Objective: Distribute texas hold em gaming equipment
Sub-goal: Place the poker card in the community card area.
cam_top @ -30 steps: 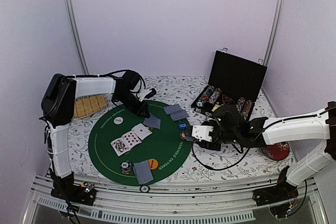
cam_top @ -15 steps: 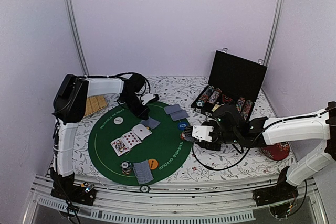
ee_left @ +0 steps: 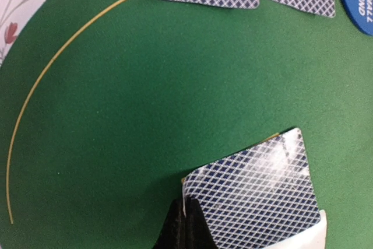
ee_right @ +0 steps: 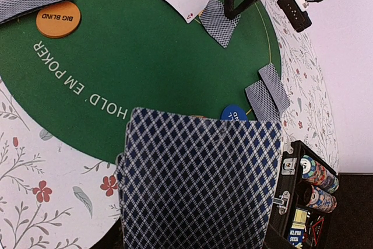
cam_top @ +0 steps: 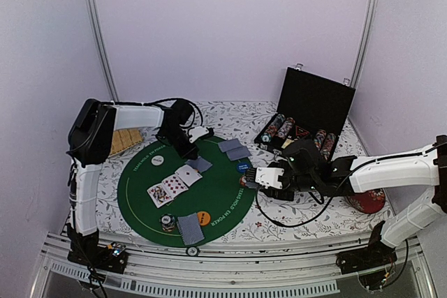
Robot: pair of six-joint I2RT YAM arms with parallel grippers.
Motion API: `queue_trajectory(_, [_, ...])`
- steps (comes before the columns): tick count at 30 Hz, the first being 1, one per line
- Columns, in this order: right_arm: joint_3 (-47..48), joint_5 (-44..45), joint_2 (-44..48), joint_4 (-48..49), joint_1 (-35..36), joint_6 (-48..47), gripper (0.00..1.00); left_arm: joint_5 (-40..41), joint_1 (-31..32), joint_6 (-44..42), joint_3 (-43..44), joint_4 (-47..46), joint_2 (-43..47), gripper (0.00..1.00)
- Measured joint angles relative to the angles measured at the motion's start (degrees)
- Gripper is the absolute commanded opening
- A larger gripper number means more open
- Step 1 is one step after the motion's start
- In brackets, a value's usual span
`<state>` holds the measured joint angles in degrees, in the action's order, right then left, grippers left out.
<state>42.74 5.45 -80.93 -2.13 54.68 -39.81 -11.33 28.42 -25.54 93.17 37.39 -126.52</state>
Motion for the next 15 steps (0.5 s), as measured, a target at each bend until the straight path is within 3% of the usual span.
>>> queue_trajectory(12, [0.0, -0.02, 0.0, -0.02, 0.0, -0.02, 0.5, 0.94, 1.62, -2.34, -2.27, -1.11, 1.53, 0.0])
queue_trajectory(15, [0.0, -0.02, 0.0, -0.02, 0.0, 0.0, 0.5, 2.45, 1.86, -1.88, -2.27, -1.16, 1.57, 0.16])
